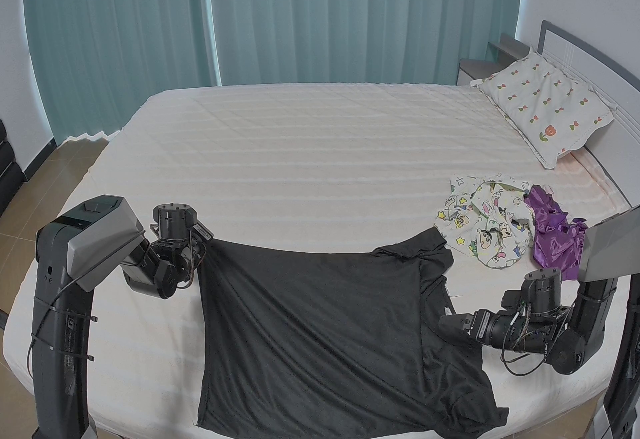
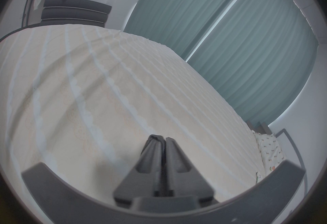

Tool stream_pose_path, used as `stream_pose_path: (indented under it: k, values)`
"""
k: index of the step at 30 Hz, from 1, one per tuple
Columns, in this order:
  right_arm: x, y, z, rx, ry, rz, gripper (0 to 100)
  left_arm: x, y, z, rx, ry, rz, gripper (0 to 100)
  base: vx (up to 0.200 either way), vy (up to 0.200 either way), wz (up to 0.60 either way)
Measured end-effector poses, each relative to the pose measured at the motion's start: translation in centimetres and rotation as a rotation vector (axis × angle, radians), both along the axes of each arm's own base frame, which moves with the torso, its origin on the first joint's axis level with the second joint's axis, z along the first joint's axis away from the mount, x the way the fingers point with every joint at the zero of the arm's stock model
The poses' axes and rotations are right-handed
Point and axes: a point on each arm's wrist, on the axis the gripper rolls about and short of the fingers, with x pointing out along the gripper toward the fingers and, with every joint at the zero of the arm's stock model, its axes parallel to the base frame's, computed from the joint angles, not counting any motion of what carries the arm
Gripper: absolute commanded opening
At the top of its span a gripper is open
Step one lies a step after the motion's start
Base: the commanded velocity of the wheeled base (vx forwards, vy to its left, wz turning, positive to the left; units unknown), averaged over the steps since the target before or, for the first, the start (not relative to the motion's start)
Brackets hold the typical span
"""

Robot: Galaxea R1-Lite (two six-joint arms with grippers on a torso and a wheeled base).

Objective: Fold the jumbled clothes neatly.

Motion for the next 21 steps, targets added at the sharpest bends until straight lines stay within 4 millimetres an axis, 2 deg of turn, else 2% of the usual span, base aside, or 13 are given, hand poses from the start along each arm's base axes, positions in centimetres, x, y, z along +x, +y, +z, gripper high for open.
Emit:
stream_pose_path:
  k: [11, 16, 21]
  values:
    - [1.1, -0.5, 0.2, 0.011, -0.027, -0.038, 100, 0.8, 2.2, 0.6, -0.024, -0.033, 0.059, 100, 0.000, 0.000, 0.00]
    - [1.7, -0.9, -0.1, 0.012, -0.030, -0.057, 100, 0.8, 2.5, 0.5, -0.024, -0.032, 0.065, 100, 0.000, 0.000, 0.00]
    - [2.4, -1.5, -0.6, 0.012, -0.032, -0.084, 100, 0.8, 3.7, 0.5, -0.023, -0.030, 0.090, 100, 0.000, 0.000, 0.00]
